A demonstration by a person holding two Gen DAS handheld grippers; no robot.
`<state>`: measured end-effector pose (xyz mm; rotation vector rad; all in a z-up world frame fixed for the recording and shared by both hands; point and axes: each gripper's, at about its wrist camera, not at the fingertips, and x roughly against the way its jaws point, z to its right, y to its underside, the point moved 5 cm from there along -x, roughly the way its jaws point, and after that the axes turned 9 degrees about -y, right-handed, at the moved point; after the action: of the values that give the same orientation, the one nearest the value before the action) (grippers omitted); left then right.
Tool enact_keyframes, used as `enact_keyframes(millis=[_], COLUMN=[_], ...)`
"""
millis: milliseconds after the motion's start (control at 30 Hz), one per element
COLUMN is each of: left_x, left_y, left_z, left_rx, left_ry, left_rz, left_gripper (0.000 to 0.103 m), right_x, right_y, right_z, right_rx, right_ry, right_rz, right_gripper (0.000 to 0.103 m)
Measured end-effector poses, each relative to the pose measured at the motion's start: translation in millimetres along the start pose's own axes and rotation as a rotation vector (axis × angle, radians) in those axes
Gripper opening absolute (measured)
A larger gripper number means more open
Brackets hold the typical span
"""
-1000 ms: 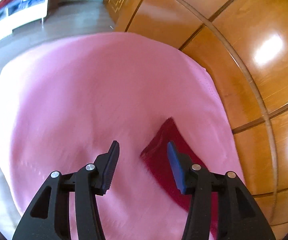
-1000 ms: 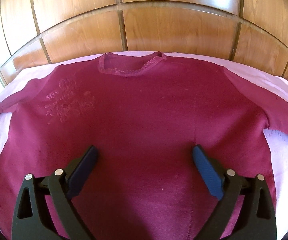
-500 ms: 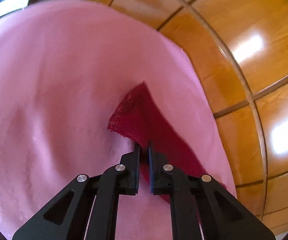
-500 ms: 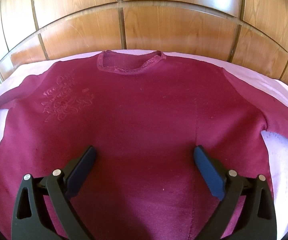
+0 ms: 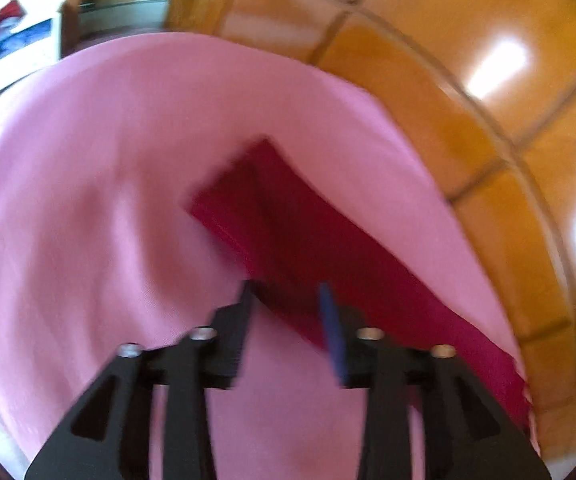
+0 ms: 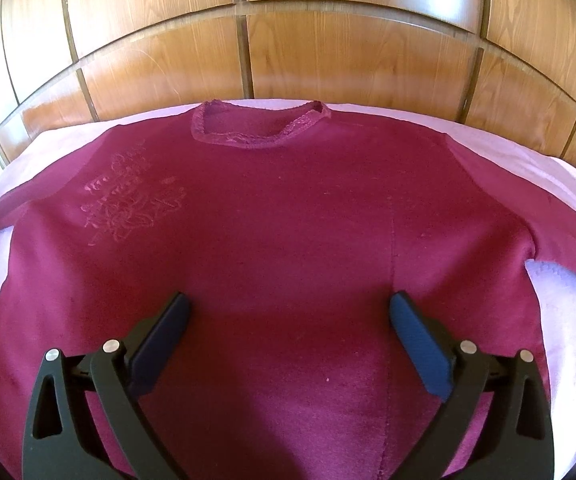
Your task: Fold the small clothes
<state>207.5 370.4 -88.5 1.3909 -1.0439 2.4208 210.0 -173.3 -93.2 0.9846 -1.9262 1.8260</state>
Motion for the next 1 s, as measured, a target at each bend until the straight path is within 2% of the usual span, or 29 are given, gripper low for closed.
enact_keyframes(millis=[100,133,200,267,333,400,467,533,567,633,700,733,767,800,900,1000], left_x=[30,44,65,84,95,99,99,101,102,106,104,109,110,112,113,107], left_y=[44,72,112,157,193,225,249,262,265,268,268,279,280,282,281,284], left_z=[38,55,73,85,89,86,81,75,72,67,68,65,65,65,74,70], left_rx=[-0.175,-0.267,-0.373,-0.47,-0.526,-0.572,-0.573,-0.568,-0.558,-0.518,-0.524,-0.535,-0.544,-0.546,-0.551,-0.565], left_ry=[0.181,0.263,0.369,0.46,0.512,0.51,0.531,0.522,0.528,0.54,0.518,0.504,0.495,0.491,0.47,0.429], left_rz=[-0.048,-0.093,-0.147,-0.222,-0.284,-0.328,-0.395,-0.403,-0.402,-0.421,-0.417,-0.401,-0.387,-0.38,-0.363,-0.36], left_gripper=[0.038,0.038,0.038,0.038,0.038,0.038,0.038,0.038,0.038,0.03,0.013,0.012,0.011,0.01,0.009,0.009], right_x=[2,5,14,28,48,69,83,98,103,118,131,136,141,143,157,156], right_y=[0,0,1,6,15,30,45,69,79,99,111,116,121,124,126,137], right_z=[0,1,4,13,31,58,79,98,102,100,96,94,90,86,78,84], right_rx=[-0.009,-0.016,-0.032,-0.045,-0.064,-0.108,-0.151,-0.2,-0.213,-0.218,-0.246,-0.256,-0.255,-0.248,-0.183,-0.196], right_ry=[-0.013,-0.024,-0.041,-0.036,-0.008,0.032,0.055,0.051,0.033,-0.012,-0.055,-0.066,-0.077,-0.084,-0.054,-0.045], right_rz=[0.001,0.002,0.002,0.009,0.021,0.024,0.012,-0.025,-0.042,-0.054,-0.063,-0.068,-0.076,-0.083,-0.083,-0.107], right_gripper=[0.1,0.1,0.1,0.1,0.099,0.099,0.099,0.096,0.09,0.079,0.058,0.05,0.034,0.013,0.009,0.009])
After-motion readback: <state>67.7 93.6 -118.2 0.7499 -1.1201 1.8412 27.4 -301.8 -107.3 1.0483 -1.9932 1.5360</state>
